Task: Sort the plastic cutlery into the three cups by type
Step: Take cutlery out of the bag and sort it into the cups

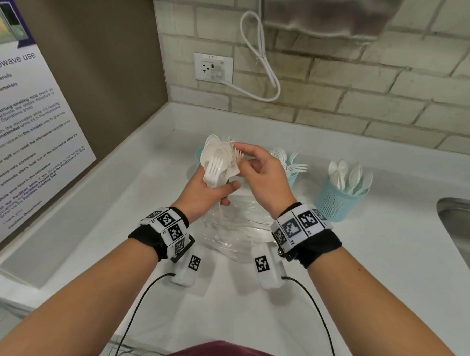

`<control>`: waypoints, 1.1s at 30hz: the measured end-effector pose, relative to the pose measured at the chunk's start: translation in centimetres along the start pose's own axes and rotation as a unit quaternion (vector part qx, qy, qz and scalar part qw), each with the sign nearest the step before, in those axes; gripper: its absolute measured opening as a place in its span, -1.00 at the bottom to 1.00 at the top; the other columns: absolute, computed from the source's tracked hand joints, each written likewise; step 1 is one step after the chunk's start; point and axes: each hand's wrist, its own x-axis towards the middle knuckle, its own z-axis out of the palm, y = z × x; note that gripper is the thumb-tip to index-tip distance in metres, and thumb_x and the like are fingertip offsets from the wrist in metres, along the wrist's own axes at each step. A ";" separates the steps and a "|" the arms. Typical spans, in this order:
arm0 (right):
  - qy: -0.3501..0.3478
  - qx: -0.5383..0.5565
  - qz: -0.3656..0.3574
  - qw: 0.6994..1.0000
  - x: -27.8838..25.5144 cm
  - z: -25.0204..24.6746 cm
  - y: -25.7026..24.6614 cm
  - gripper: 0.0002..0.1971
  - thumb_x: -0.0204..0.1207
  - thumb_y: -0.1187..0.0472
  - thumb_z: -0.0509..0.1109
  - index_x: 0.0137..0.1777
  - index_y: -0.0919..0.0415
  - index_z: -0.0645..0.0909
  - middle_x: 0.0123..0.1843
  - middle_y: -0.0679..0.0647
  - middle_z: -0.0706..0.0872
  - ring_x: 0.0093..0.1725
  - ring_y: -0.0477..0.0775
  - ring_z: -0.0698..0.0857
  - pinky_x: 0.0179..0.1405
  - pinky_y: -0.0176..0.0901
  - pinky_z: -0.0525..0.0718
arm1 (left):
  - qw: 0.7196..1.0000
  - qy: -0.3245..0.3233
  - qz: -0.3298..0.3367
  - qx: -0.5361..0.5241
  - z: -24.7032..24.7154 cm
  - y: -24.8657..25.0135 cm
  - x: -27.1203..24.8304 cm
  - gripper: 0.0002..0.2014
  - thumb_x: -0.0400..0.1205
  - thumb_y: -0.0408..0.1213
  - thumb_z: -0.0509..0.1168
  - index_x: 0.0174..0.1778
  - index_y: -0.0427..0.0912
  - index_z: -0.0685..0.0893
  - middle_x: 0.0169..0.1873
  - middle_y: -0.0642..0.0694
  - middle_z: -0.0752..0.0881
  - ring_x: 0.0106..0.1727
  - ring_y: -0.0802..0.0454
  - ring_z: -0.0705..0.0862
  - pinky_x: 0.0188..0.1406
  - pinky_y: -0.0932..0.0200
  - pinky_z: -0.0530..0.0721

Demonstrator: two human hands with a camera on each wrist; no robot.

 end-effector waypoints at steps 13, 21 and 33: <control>0.131 0.115 -0.023 0.985 1.1 -1.1 -0.8 -0.86 0.70 0.25 0.15 -0.10 0.04 0.39 -0.19 0.15 0.71 -0.22 0.15 0.74 -0.20 -0.03 0.78 | 0.999 -0.010 -0.032 -0.012 0.4 0.8 -0.4 -0.81 0.66 -0.04 0.24 0.00 -0.07 0.63 -0.40 -0.02 0.66 -0.54 0.01 0.56 -0.14 -0.20 0.72; 0.076 0.012 -0.050 0.996 1.2 -1.7 -1.0 -0.74 0.51 0.20 0.41 0.18 0.09 0.54 -0.01 -0.12 0.64 -0.19 -0.14 0.59 -0.18 -0.34 0.57 | 0.999 -0.028 -0.037 -0.006 0.8 0.8 -0.2 -0.86 0.68 -0.12 0.25 -0.05 -0.12 0.59 -0.41 -0.13 0.54 -0.58 0.07 0.48 -0.25 -0.08 0.70; 0.141 -0.122 -0.072 0.980 2.6 -3.9 -1.2 -0.84 0.59 0.13 0.32 0.00 0.23 0.61 -0.05 -0.01 0.66 -0.07 -0.15 0.63 -0.05 -0.36 0.56 | 0.998 -0.047 -0.044 -0.023 2.2 1.5 0.5 -0.73 0.67 -0.11 0.25 0.11 -0.25 0.62 -0.43 -0.05 0.60 -0.54 0.03 0.53 -0.22 -0.06 0.77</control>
